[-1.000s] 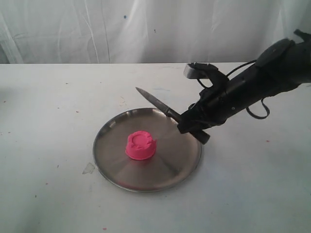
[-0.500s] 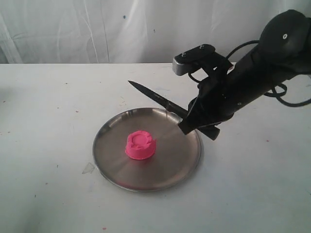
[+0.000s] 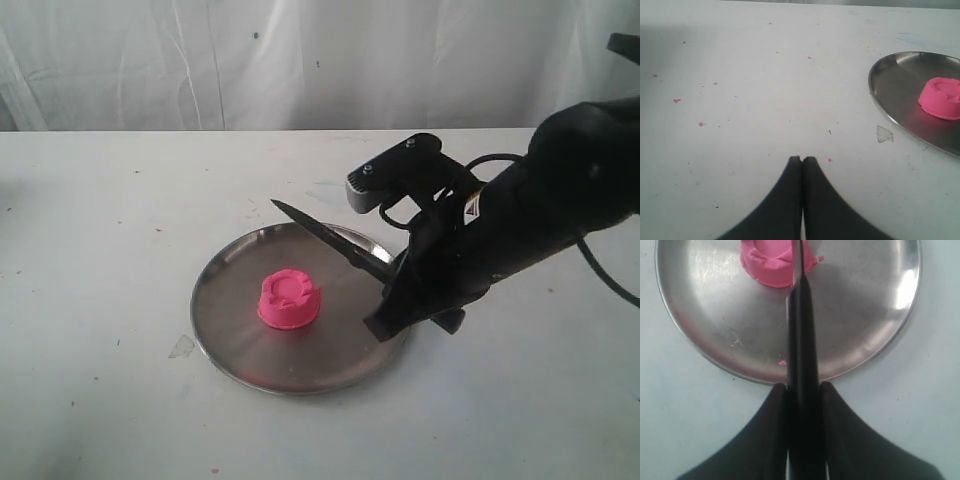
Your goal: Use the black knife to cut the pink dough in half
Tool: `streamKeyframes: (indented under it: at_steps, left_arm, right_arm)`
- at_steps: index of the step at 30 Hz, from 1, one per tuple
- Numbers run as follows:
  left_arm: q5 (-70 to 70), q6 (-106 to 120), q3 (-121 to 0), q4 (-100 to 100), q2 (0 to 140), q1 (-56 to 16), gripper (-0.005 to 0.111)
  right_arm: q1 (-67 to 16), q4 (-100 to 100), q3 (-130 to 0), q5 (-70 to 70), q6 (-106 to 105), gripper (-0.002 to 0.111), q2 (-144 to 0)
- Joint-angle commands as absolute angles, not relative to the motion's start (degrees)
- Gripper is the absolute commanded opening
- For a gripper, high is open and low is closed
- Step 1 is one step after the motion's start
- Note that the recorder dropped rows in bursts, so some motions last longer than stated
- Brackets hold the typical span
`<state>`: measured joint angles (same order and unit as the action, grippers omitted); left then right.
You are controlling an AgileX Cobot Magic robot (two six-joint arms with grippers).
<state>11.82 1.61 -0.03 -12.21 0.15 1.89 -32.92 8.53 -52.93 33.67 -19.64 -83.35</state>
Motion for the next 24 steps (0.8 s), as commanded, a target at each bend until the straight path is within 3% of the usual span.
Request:
streamKeyframes:
  at_steps: [1,14,24]
  left_arm:
    - [12.1,1.5,0.0,-12.5,0.0,2.1,0.0]
    - [12.1,1.5,0.0,-12.5,0.0,2.1,0.0]
    - [12.1,1.5,0.0,-12.5,0.0,2.1,0.0]
  right_arm:
    - [-36.2,1.7,-52.5,33.2,-12.0,0.0,-80.7]
    - [-44.7,-17.8,-47.3,34.2,12.8,0.0,-79.5]
    - [-44.7,-18.9,-45.4,27.6,13.4,0.0,-79.5]
